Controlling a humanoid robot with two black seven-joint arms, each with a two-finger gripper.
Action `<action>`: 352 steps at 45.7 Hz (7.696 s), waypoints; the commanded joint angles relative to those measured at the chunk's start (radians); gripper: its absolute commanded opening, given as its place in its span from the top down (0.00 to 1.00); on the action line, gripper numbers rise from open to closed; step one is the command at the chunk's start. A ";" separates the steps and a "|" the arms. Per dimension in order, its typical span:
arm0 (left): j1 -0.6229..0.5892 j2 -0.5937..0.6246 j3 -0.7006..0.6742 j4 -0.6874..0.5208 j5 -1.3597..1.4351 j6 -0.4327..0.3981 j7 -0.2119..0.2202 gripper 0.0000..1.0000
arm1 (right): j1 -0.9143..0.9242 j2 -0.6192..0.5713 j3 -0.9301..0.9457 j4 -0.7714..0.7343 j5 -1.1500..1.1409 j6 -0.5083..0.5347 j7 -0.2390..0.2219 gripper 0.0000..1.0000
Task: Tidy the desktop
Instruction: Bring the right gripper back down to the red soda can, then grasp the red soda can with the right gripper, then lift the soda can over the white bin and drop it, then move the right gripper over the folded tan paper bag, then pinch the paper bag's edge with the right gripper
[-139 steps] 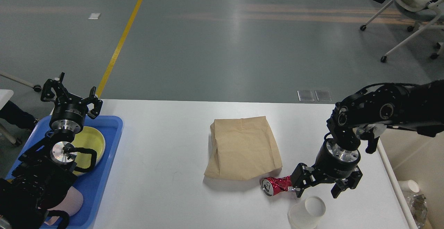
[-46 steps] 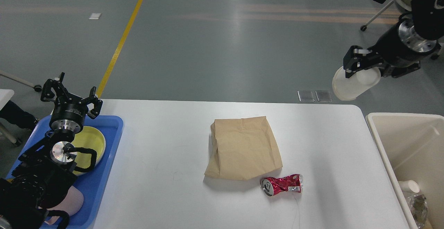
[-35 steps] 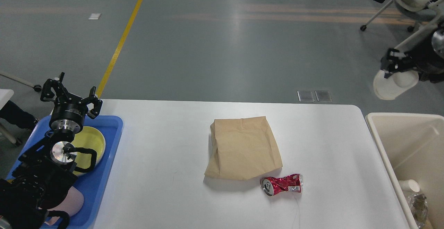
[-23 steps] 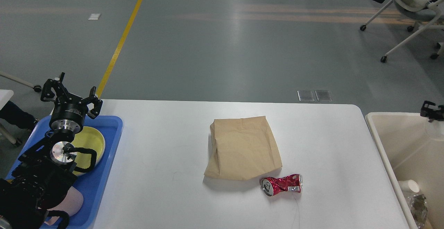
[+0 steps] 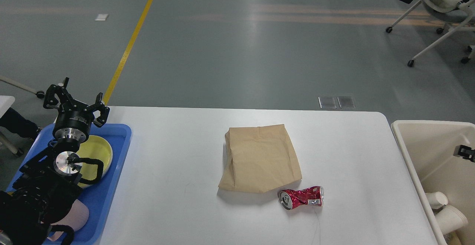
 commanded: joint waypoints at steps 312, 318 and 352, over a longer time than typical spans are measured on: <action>0.000 0.000 0.000 0.001 0.000 0.000 0.000 0.04 | 0.736 0.703 0.255 0.533 0.019 0.423 -0.026 0.00; 0.000 0.000 0.000 0.000 0.000 0.000 0.000 0.04 | 0.693 0.733 0.267 0.533 0.019 0.423 -0.026 0.00; 0.000 0.000 0.000 0.000 0.000 0.000 0.000 0.04 | 0.414 0.775 0.345 0.452 0.021 0.076 -0.031 0.00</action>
